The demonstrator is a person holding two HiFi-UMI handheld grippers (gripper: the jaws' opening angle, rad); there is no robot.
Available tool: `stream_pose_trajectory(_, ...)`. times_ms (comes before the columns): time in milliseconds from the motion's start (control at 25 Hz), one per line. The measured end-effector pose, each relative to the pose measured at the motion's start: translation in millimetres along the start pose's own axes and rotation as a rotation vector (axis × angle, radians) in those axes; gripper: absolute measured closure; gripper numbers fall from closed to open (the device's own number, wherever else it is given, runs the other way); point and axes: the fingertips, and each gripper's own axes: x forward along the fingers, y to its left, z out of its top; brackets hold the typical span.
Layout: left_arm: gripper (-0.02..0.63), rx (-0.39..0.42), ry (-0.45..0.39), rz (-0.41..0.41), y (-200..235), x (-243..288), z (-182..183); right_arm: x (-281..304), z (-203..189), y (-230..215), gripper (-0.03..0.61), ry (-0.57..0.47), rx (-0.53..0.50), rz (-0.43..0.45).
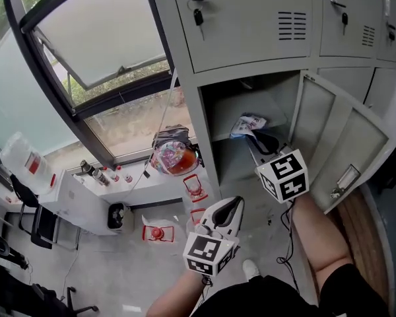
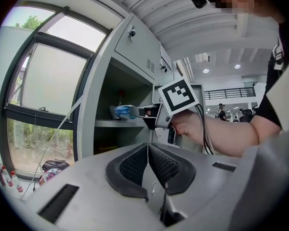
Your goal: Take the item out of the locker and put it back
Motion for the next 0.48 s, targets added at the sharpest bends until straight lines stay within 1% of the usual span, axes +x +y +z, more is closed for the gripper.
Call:
stream_pose_trajectory(200,0.594,0.004,0.004,0.005,4,26,3,28,-4,-23,0.477,0.023,-0.025,0.009)
stream_pose_trajectory(480,0.594,0.009,0.009,0.005,6,52,3,57,-16,-42,0.477,0.069,-0.047,0.024)
